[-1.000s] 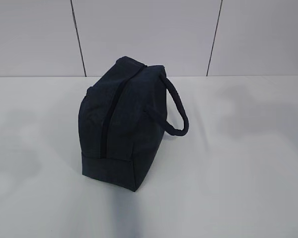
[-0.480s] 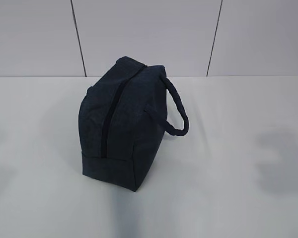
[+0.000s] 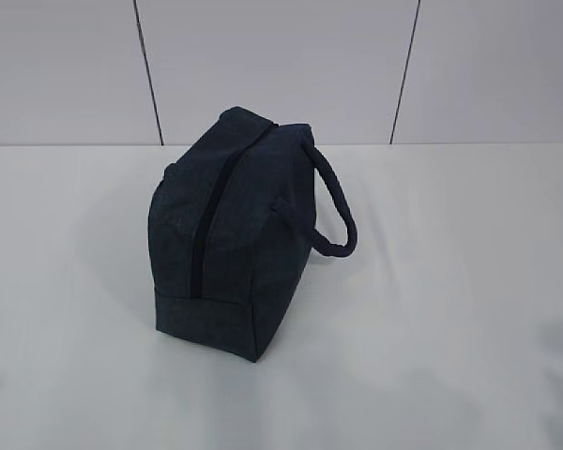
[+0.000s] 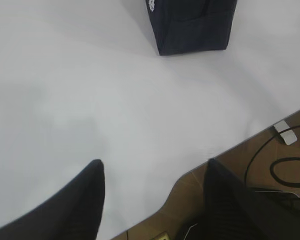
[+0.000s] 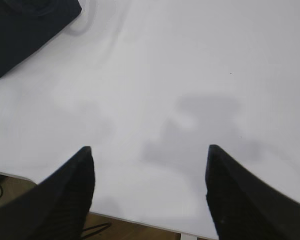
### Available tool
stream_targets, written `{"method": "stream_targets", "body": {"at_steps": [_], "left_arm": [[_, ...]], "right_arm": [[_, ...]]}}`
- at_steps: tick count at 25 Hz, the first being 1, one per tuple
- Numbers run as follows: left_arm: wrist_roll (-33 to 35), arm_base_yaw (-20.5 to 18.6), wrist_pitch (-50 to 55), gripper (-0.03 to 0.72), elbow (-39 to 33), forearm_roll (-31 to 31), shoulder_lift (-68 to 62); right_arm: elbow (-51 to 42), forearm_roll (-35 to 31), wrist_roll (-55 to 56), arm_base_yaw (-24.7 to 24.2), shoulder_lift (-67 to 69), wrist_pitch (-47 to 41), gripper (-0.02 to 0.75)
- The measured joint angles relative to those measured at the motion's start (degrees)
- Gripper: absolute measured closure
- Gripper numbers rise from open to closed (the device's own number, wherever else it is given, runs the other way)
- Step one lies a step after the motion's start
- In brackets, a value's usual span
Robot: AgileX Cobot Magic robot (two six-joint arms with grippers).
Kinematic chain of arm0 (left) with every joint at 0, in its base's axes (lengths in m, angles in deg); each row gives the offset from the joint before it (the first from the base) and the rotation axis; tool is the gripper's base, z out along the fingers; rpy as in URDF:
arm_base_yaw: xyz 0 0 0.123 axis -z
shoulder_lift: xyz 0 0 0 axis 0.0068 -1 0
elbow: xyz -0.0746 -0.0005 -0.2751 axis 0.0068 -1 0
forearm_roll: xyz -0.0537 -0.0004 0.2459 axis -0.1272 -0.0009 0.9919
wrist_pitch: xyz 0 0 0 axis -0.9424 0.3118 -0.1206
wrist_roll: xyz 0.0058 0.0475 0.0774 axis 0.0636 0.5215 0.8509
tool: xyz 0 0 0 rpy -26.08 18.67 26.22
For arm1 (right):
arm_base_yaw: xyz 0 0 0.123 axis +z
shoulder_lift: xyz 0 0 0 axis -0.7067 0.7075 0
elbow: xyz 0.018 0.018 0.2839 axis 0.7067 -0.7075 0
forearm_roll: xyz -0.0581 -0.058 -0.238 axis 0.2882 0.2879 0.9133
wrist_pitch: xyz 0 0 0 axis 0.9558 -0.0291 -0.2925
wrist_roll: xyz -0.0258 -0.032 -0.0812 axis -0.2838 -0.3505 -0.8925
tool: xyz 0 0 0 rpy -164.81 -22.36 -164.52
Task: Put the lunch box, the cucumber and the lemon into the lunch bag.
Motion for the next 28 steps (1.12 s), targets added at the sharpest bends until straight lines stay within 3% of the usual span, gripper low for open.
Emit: {"method": "stream_targets", "body": {"at_steps": [28], "left_arm": [[-0.1, 0.0, -2.9, 0.246, -3.1, 0.8, 1.6]], "right_arm": [[-1.9, 0.9, 0.8, 0.0, -0.5, 0.5, 0.212]]}}
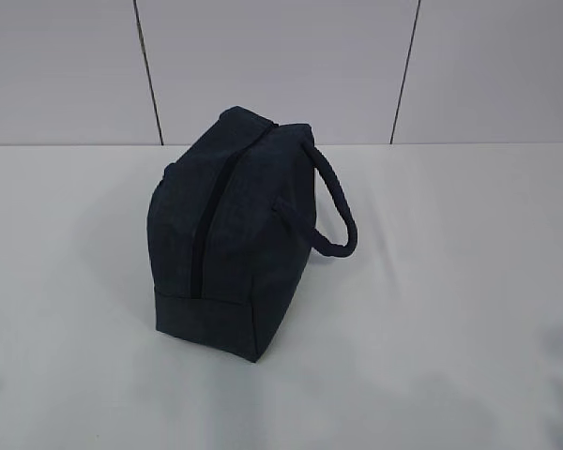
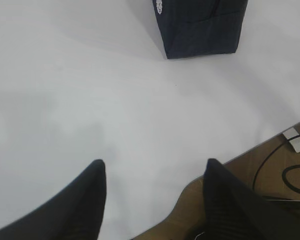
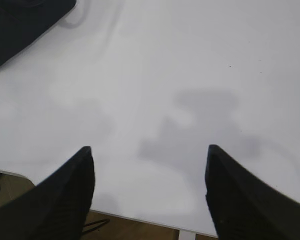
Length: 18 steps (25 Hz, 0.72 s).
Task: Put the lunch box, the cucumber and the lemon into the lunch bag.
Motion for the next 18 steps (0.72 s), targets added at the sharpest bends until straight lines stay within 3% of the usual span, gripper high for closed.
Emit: {"method": "stream_targets", "body": {"at_steps": [9, 18], "left_arm": [[0.0, -0.5, 0.0, 0.246, 0.0, 0.0, 2.5], [0.0, -10.2, 0.0, 0.246, 0.0, 0.0, 6.6]], "right_arm": [[0.0, 0.0, 0.0, -0.7, -0.9, 0.1, 0.212], [0.0, 0.0, 0.0, -8.7, -1.4, 0.1, 0.212]]}}
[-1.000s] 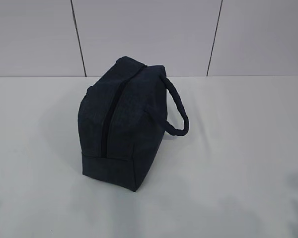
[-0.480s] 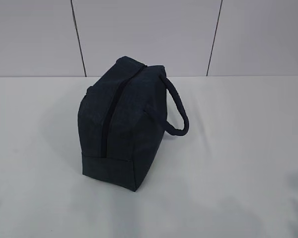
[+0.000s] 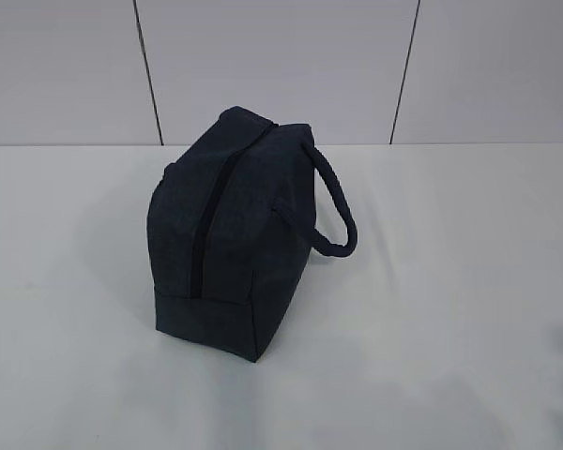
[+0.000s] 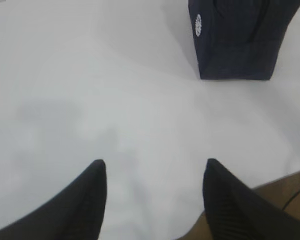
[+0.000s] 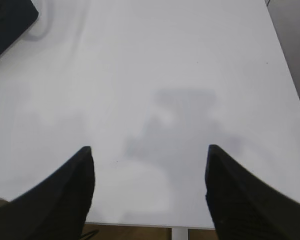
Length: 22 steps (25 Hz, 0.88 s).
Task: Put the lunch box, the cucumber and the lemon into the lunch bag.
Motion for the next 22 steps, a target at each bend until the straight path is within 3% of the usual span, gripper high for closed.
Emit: {"method": "stream_targets", "body": {"at_steps": [6, 22], "left_arm": [[0.0, -3.3, 0.1, 0.246, 0.0, 0.0, 5.2], [0.0, -3.3, 0.5, 0.249, 0.0, -0.1, 5.2]], "right_arm": [[0.0, 0.0, 0.0, -0.2, -2.1, 0.0, 0.212], [0.0, 0.0, 0.0, -0.4, -2.2, 0.0, 0.212]]}}
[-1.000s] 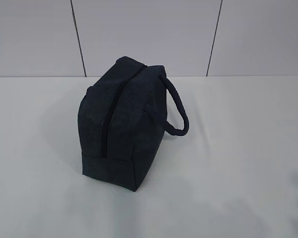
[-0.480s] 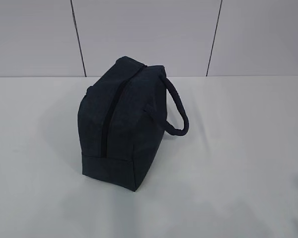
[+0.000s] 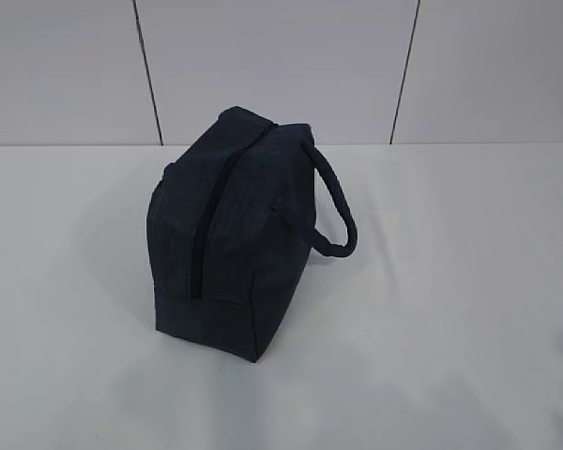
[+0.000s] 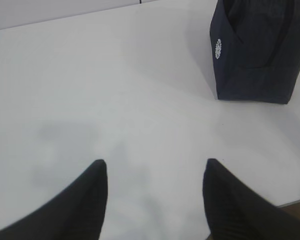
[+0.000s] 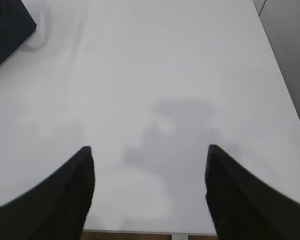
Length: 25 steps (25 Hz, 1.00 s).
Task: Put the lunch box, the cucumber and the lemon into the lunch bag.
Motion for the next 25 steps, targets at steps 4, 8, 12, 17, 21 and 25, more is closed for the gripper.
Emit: {"method": "stream_targets", "body": {"at_steps": [4, 8, 12, 17, 21, 25], "left_arm": [[0.0, 0.0, 0.0, 0.254, 0.0, 0.0, 0.0], [0.0, 0.0, 0.0, 0.257, 0.0, 0.0, 0.0], [0.0, 0.0, 0.0, 0.257, 0.0, 0.0, 0.0], [0.0, 0.0, 0.0, 0.257, 0.0, 0.0, 0.0], [0.0, 0.0, 0.0, 0.263, 0.0, 0.0, 0.0], [0.0, 0.0, 0.0, 0.265, 0.0, 0.0, 0.0]], "right_arm": [[0.0, 0.0, 0.0, 0.0, 0.0, 0.0, 0.212], [0.0, 0.0, 0.0, 0.0, 0.0, 0.0, 0.212], [0.0, 0.0, 0.0, 0.0, 0.0, 0.0, 0.212], [0.0, 0.0, 0.0, 0.0, 0.0, 0.0, 0.212], [0.0, 0.0, 0.0, 0.0, 0.0, 0.0, 0.212], [0.0, 0.0, 0.0, 0.0, 0.0, 0.0, 0.212]]}}
